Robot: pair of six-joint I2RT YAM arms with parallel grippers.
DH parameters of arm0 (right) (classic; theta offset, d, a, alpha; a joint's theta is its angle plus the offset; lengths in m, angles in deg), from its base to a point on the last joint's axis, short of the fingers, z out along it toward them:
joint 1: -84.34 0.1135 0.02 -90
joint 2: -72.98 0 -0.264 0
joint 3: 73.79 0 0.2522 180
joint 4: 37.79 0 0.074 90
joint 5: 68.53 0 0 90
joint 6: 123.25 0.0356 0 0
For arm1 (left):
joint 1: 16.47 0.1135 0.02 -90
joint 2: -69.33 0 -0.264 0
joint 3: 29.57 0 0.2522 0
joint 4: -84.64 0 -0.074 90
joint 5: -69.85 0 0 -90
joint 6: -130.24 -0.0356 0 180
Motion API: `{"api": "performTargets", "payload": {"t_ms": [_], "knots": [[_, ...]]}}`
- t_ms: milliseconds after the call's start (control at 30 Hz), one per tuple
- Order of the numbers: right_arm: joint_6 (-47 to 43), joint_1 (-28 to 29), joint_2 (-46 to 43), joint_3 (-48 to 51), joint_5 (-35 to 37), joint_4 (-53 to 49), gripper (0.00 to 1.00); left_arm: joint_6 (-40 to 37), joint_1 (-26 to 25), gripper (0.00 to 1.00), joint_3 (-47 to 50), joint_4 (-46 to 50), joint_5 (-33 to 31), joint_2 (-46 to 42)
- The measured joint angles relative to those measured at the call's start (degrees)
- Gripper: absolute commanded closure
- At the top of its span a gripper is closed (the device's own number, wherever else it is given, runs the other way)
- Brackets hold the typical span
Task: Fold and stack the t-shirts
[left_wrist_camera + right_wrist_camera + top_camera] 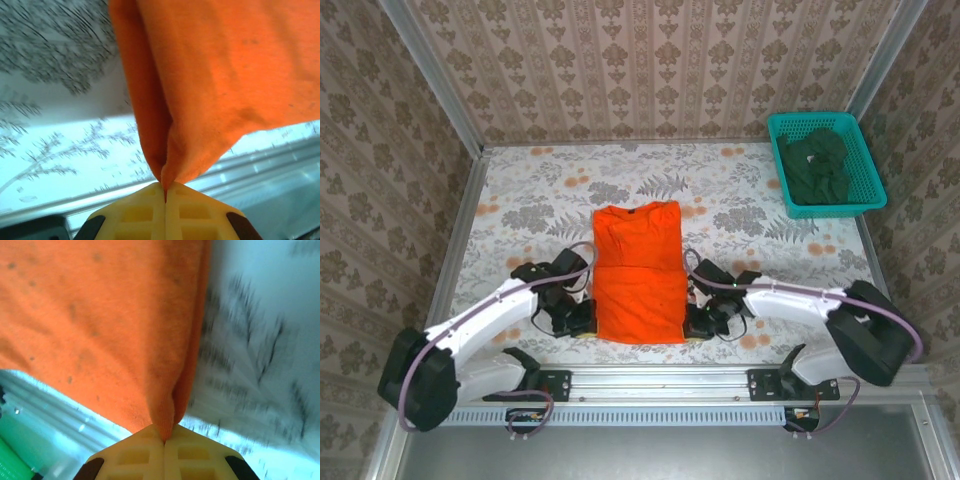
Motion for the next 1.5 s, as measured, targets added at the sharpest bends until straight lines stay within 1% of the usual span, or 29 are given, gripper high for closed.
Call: {"api": "performTargets", "payload": {"t_ms": [133,267,333,433,600,667,767,900,1067,1233,1333,1367,1400,1433,1467,1500], "knots": [[3.2,2.3,-8.7,2.4,-0.2,-1.1,1.0,1.7,-1.6,1.0,0.2,2.1,1.4,-5.5],[5.7,2.4,-15.1,3.3,0.3,-3.4,1.0,3.0,-1.6,1.0,0.0,4.2,2.3,-9.1],[6.4,2.0,-17.2,3.0,0.7,-4.8,1.0,3.1,-0.8,1.0,-1.2,5.6,2.9,-9.2],[7.1,-1.3,-18.4,1.6,0.5,-6.6,1.0,3.0,3.2,1.0,-5.7,7.1,3.8,-8.3],[8.0,-10.8,-16.6,-4.0,-1.9,-7.8,1.0,2.4,11.3,1.0,-15.4,6.7,5.7,-4.4],[8.0,-13.7,-13.4,-7.5,-3.8,-7.7,1.0,2.3,14.2,1.0,-17.7,5.7,6.5,-1.9],[6.8,-16.0,-6.4,-14.7,-5.4,-8.6,1.0,2.3,16.6,1.0,-20.4,3.8,7.4,2.3],[4.4,-17.9,3.0,-25.0,-6.3,-9.6,1.0,2.4,18.2,1.0,-26.0,0.9,8.1,9.8],[3.3,-21.6,12.6,-34.1,-6.9,-10.9,1.0,3.0,19.6,1.0,-34.0,-2.9,8.4,19.5],[3.1,-25.2,23.9,-44.3,-7.2,-11.8,1.0,3.2,22.6,1.0,-42.4,-5.0,7.6,29.3],[3.1,-26.9,31.2,-50.9,-7.1,-12.8,0.99,3.2,24.3,1.0,-48.9,-5.9,7.0,37.1],[3.1,-27.4,34.0,-53.6,-6.9,-13.2,0.91,3.2,24.7,0.89,-51.5,-6.3,6.9,40.3],[3.1,-27.9,36.6,-56.1,-6.9,-13.6,0.88,3.3,25.0,0.79,-53.7,-6.7,6.7,43.3],[3.1,-28.3,39.2,-58.9,-6.7,-14.2,0.86,3.6,25.4,0.78,-55.9,-7.2,6.4,46.4],[3.3,-28.9,42.1,-61.9,-6.5,-14.7,0.81,3.8,25.6,0.78,-58.1,-7.6,6.3,49.5],[3.5,-29.4,45.0,-65.0,-6.4,-15.2,0.74,4.0,25.9,0.73,-60.7,-7.7,6.2,53.0]]}}
